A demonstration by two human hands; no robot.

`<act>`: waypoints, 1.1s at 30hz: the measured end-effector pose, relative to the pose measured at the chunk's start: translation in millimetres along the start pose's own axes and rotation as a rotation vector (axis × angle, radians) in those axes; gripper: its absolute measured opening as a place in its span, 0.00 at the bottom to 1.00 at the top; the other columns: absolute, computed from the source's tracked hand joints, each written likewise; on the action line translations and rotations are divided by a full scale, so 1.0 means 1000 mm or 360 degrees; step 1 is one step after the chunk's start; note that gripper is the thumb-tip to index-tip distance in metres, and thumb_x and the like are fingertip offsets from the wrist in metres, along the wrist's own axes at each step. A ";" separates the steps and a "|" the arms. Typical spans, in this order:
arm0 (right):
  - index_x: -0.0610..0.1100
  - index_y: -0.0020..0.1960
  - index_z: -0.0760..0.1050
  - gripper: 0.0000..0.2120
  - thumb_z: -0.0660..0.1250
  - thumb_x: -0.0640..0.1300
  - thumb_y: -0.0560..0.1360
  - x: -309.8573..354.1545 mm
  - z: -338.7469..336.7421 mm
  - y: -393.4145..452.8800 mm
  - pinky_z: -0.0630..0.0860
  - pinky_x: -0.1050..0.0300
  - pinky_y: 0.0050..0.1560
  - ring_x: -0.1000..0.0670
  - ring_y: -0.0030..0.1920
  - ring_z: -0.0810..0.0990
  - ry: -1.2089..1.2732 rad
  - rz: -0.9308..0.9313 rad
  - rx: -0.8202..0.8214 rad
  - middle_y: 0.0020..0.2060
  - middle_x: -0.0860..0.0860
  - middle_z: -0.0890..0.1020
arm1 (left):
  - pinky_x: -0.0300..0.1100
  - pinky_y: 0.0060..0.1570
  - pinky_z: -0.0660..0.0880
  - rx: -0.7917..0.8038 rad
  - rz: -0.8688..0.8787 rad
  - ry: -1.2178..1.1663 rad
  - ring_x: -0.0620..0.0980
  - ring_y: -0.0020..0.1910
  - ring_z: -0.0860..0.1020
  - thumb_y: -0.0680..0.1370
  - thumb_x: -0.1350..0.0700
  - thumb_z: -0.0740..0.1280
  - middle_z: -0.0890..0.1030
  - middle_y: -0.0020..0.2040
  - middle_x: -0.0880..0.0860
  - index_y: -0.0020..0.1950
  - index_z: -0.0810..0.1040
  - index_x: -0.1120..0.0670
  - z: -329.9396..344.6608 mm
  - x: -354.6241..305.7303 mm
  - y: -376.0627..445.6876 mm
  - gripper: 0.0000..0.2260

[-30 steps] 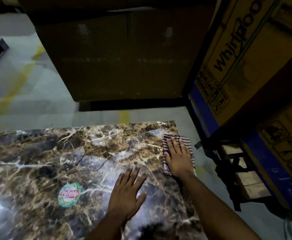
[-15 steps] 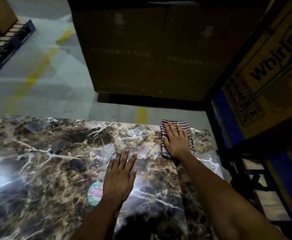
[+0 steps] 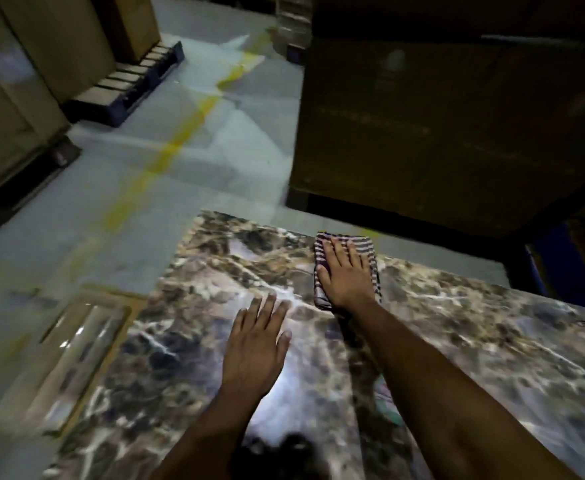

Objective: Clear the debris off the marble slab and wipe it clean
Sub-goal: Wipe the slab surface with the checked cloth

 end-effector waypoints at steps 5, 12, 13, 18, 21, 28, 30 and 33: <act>0.54 0.83 0.48 0.34 0.40 0.64 0.79 0.128 0.012 0.050 0.48 0.39 0.79 0.44 0.82 0.47 -0.0016 -0.0176 0.0027 0.83 0.52 0.51 | 0.53 0.75 0.62 -0.0043 -0.0136 -0.0015 0.52 0.79 0.61 0.82 0.42 0.53 0.62 0.80 0.49 0.79 0.63 0.47 -0.025 0.101 -0.013 0.26; 0.54 0.83 0.47 0.30 0.48 0.61 0.84 0.243 0.029 0.065 0.45 0.41 0.80 0.44 0.82 0.46 -0.0080 -0.0323 0.0071 0.83 0.52 0.50 | 0.48 0.76 0.55 -0.0099 -0.0036 -0.0034 0.50 0.79 0.61 0.83 0.43 0.53 0.62 0.80 0.50 0.80 0.63 0.51 -0.052 0.161 -0.056 0.26; 0.54 0.83 0.47 0.30 0.47 0.61 0.84 0.251 0.032 0.057 0.45 0.41 0.80 0.44 0.82 0.46 -0.0080 -0.0344 0.0079 0.83 0.52 0.50 | 0.48 0.75 0.55 -0.0118 -0.0037 -0.0018 0.51 0.77 0.64 0.83 0.43 0.54 0.65 0.79 0.51 0.79 0.65 0.52 -0.054 0.164 -0.065 0.26; 0.54 0.83 0.49 0.33 0.44 0.62 0.80 0.289 0.043 -0.002 0.45 0.41 0.79 0.44 0.82 0.48 -0.0057 -0.0502 0.0103 0.83 0.53 0.53 | 0.46 0.75 0.53 -0.0096 -0.0112 -0.0049 0.50 0.79 0.61 0.83 0.45 0.53 0.64 0.79 0.52 0.79 0.64 0.54 -0.059 0.170 -0.105 0.26; 0.54 0.83 0.51 0.34 0.40 0.64 0.79 0.310 0.052 -0.042 0.45 0.41 0.79 0.44 0.82 0.48 -0.0087 -0.0596 0.0109 0.83 0.53 0.53 | 0.47 0.76 0.53 -0.0057 -0.0192 -0.0035 0.50 0.78 0.62 0.83 0.45 0.53 0.64 0.79 0.53 0.79 0.65 0.55 -0.061 0.175 -0.134 0.26; 0.54 0.82 0.55 0.34 0.40 0.63 0.79 0.348 0.074 -0.154 0.46 0.40 0.79 0.43 0.82 0.50 -0.0076 -0.0748 0.0162 0.82 0.52 0.55 | 0.48 0.74 0.57 0.0009 -0.0371 0.0065 0.52 0.78 0.62 0.83 0.45 0.50 0.61 0.80 0.53 0.80 0.61 0.55 -0.057 0.190 -0.251 0.28; 0.53 0.82 0.57 0.33 0.43 0.62 0.80 0.358 0.080 -0.190 0.48 0.39 0.78 0.43 0.82 0.52 -0.0051 -0.0791 0.0159 0.82 0.52 0.57 | 0.48 0.74 0.57 0.0016 -0.0394 0.0050 0.52 0.78 0.62 0.83 0.45 0.49 0.62 0.80 0.54 0.80 0.61 0.56 -0.059 0.192 -0.284 0.28; 0.53 0.83 0.54 0.34 0.41 0.62 0.79 0.376 0.091 -0.251 0.43 0.39 0.79 0.43 0.82 0.48 -0.0016 -0.0893 0.0195 0.82 0.51 0.54 | 0.43 0.78 0.49 0.0037 -0.0434 -0.0119 0.47 0.81 0.51 0.82 0.44 0.48 0.52 0.82 0.49 0.83 0.52 0.53 -0.062 0.194 -0.331 0.29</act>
Point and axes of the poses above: each hand's wrist, its own y-axis towards the middle knuckle, its own z-axis out of the palm, x = y × z, the point moved 7 cm from there along y, towards the middle knuckle
